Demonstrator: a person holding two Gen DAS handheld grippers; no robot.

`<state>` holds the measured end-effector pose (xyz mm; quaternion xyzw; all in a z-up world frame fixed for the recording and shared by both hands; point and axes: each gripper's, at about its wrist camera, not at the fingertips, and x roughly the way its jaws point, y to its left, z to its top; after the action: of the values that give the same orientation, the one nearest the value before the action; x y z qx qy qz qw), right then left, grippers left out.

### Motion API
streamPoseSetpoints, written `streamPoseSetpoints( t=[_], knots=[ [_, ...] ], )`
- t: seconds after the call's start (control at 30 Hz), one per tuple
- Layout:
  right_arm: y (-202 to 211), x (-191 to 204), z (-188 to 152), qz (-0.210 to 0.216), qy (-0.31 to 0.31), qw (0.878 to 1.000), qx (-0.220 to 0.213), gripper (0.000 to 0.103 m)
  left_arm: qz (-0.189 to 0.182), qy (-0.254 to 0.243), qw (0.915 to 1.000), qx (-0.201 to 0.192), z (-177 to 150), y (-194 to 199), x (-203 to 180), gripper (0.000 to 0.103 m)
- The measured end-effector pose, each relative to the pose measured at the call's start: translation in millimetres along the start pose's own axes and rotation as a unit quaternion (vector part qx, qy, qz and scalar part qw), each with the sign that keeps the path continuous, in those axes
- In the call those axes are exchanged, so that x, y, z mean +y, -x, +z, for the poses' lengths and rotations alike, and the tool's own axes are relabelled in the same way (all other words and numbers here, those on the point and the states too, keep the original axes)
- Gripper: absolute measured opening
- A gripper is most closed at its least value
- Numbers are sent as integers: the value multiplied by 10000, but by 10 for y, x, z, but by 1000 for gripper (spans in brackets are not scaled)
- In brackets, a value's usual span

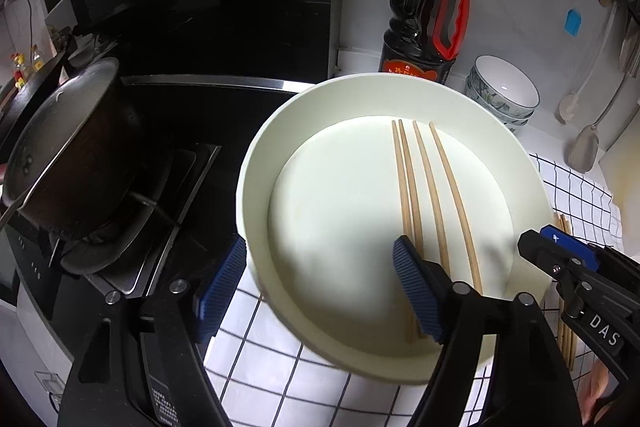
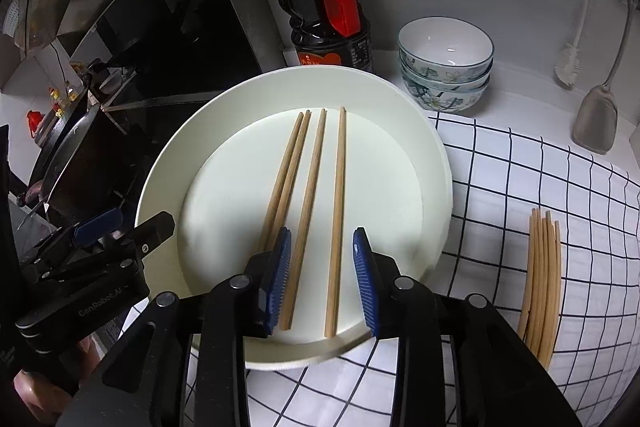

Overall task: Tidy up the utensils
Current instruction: 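Open both tools to release the chopsticks beside the others in the basin, then move both open tools back toward the remaining chopstick pile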

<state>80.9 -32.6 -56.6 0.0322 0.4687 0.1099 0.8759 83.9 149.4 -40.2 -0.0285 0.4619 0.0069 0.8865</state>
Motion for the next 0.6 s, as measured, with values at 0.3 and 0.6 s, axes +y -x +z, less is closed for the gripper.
streamPoseSetpoints(
  t=[0.3, 0.6],
  knots=[
    [296, 1, -180, 25, 66, 9999, -82, 43, 65, 51, 9999, -96, -150, 271, -73, 82],
    [568, -100, -409, 9, 67, 9999, -144, 50, 25, 52, 9998, -192, -308, 514, -225, 86]
  ],
)
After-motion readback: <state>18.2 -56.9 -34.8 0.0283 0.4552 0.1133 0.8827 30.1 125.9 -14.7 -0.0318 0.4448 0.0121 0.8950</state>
